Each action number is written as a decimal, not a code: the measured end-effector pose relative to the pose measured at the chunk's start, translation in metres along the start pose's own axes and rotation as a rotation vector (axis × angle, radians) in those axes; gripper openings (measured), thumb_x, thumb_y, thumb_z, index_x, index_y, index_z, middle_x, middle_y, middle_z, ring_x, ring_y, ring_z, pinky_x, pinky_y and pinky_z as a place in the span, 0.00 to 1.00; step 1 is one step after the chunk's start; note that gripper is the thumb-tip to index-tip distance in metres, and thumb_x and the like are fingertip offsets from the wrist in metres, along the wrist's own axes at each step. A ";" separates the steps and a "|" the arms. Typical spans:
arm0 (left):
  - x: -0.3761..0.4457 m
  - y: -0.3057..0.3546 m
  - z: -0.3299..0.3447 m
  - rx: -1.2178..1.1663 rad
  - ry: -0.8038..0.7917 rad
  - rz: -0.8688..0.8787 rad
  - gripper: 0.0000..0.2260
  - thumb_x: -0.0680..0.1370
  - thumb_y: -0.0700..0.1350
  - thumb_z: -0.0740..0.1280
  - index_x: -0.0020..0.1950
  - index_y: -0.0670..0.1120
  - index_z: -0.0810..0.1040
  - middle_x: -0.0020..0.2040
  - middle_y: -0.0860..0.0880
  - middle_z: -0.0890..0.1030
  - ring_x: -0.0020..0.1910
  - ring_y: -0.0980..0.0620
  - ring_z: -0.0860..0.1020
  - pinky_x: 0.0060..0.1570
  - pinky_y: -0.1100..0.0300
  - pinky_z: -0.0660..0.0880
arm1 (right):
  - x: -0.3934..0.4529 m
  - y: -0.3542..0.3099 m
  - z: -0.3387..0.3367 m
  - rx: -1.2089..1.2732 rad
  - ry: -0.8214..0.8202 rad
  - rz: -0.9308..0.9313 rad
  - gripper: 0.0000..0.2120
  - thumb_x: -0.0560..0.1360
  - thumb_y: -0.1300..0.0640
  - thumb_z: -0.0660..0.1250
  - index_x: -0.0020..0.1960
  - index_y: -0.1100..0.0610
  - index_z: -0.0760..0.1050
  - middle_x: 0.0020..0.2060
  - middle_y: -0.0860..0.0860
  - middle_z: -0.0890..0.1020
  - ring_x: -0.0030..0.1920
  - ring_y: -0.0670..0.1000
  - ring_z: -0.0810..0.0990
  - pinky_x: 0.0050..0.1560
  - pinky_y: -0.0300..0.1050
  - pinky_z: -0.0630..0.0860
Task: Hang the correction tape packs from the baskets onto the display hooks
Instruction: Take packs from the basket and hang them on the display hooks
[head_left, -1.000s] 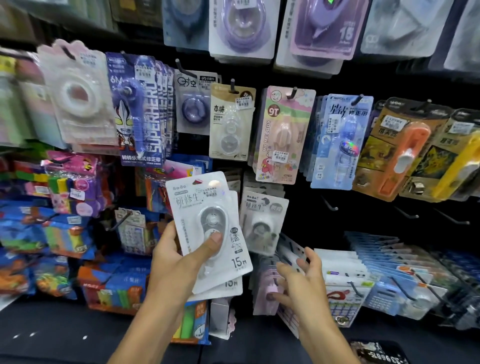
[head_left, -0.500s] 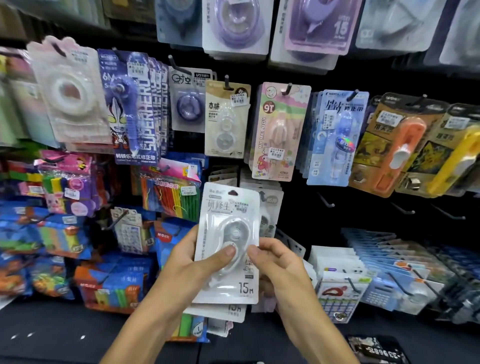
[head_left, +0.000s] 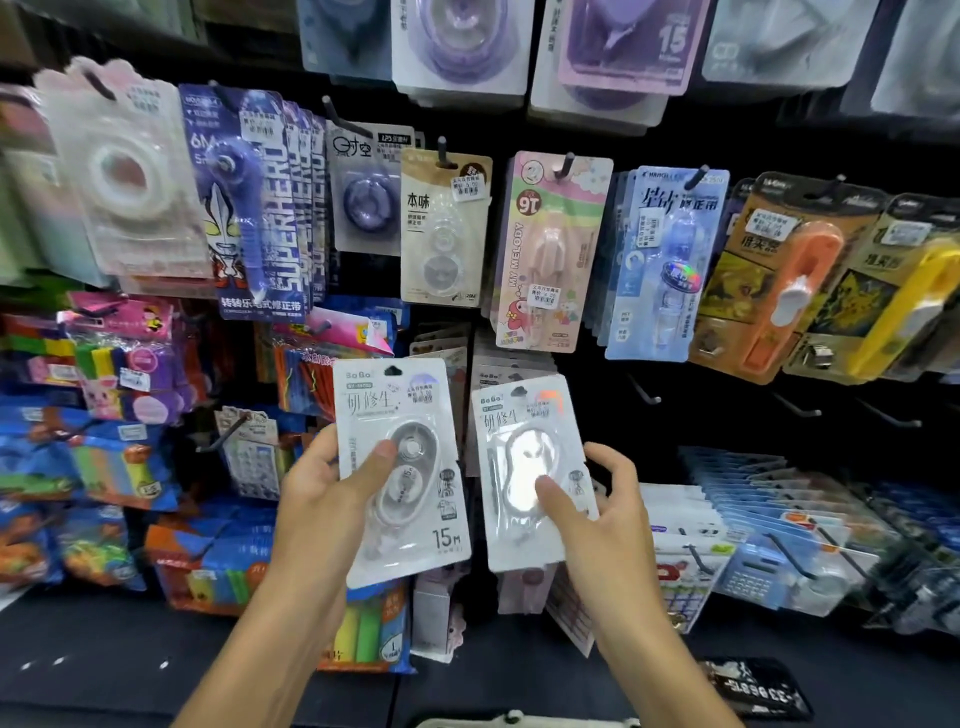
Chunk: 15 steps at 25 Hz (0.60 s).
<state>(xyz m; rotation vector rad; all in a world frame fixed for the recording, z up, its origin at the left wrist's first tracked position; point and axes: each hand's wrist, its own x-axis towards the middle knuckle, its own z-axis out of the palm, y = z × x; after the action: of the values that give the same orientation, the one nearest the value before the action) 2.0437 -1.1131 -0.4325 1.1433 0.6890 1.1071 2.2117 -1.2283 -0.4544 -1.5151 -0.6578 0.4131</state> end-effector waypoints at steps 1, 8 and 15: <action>-0.001 0.000 0.001 0.004 0.004 0.018 0.10 0.80 0.41 0.69 0.58 0.54 0.83 0.53 0.51 0.88 0.50 0.47 0.87 0.49 0.49 0.81 | 0.003 0.001 0.002 -0.050 0.036 0.024 0.21 0.77 0.49 0.72 0.62 0.36 0.65 0.60 0.44 0.81 0.51 0.50 0.84 0.52 0.56 0.80; 0.009 -0.010 0.021 0.030 -0.217 0.026 0.12 0.78 0.44 0.69 0.61 0.52 0.81 0.56 0.49 0.87 0.53 0.48 0.86 0.47 0.54 0.83 | -0.015 0.003 0.012 0.136 -0.262 -0.101 0.24 0.73 0.51 0.76 0.61 0.35 0.69 0.62 0.43 0.81 0.55 0.47 0.83 0.51 0.46 0.81; 0.020 -0.021 0.025 0.864 -0.091 0.527 0.23 0.80 0.49 0.68 0.75 0.57 0.69 0.72 0.65 0.68 0.70 0.67 0.64 0.70 0.60 0.63 | 0.002 0.003 0.010 0.104 -0.082 -0.106 0.23 0.75 0.62 0.74 0.59 0.36 0.76 0.62 0.36 0.79 0.67 0.41 0.75 0.67 0.47 0.73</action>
<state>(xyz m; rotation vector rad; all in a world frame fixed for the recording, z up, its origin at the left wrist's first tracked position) 2.0796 -1.1041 -0.4424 2.1927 0.8473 1.2033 2.2075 -1.2188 -0.4573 -1.3639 -0.7661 0.4239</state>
